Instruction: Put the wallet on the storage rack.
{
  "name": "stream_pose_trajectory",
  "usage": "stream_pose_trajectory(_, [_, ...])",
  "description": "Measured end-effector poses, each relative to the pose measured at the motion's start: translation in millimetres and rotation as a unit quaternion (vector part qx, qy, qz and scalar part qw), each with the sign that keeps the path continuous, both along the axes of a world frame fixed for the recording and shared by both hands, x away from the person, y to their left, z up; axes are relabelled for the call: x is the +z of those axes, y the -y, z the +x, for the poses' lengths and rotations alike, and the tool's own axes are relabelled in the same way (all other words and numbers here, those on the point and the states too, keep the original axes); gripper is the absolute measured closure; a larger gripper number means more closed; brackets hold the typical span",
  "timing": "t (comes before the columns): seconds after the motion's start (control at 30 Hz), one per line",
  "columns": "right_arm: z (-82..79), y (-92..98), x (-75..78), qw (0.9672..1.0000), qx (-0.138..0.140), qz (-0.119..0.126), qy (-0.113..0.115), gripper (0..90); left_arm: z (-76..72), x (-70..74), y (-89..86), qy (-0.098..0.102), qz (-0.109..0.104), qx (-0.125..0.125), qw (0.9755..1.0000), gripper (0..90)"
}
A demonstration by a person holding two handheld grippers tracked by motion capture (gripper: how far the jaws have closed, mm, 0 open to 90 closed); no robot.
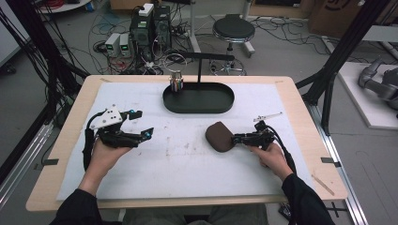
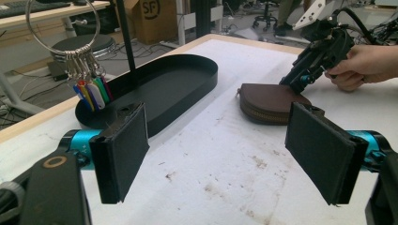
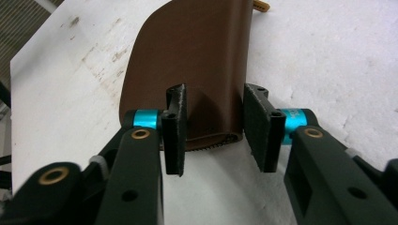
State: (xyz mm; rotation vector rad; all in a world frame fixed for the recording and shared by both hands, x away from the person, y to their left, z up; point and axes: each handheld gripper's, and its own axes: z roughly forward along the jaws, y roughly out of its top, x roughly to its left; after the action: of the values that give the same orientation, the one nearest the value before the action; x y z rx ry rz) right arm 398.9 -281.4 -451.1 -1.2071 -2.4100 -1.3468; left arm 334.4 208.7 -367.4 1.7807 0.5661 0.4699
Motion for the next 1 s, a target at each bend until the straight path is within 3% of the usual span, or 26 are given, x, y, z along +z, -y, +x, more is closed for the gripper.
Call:
stream_pose_trajectory(0.17, [-3.4, -3.8, 2.7, 0.9997, 0.017, -0.01, 0.017, 66.4, 0.0, 0.3, 3.0, 0.001, 0.001, -0.004, 1.0, 21.5])
stream_pose_trajectory(0.33, [-9.2, -7.8, 11.5, 0.9975, 0.021, -0.021, 0.064, 70.1, 0.5, 0.8, 2.3, 0.001, 0.0, -0.005, 1.0, 21.5])
stream_pose_trajectory(0.57, [-17.6, -13.4, 22.1, 0.993, 0.03, -0.034, 0.109, 73.4, 1.4, -0.6, 5.1, -0.003, 0.0, -0.01, 0.9999, 21.5])
stream_pose_trajectory(0.67, [-21.9, -16.8, 27.0, 0.9898, 0.035, -0.04, 0.132, 74.2, 2.3, -0.8, 7.9, -0.004, 0.001, -0.015, 0.9999, 21.5])
stream_pose_trajectory(0.83, [-29.8, -23.7, 35.7, 0.9817, 0.051, -0.05, 0.177, 75.2, 7.0, -3.4, 18.0, -0.015, -0.002, -0.03, 0.9994, 21.5])
stream_pose_trajectory(1.0, [-34.7, -27.4, 39.8, 0.9771, 0.06, -0.052, 0.197, 75.5, 14.1, -7.4, 31.5, -0.028, -0.007, -0.051, 0.9982, 21.7])
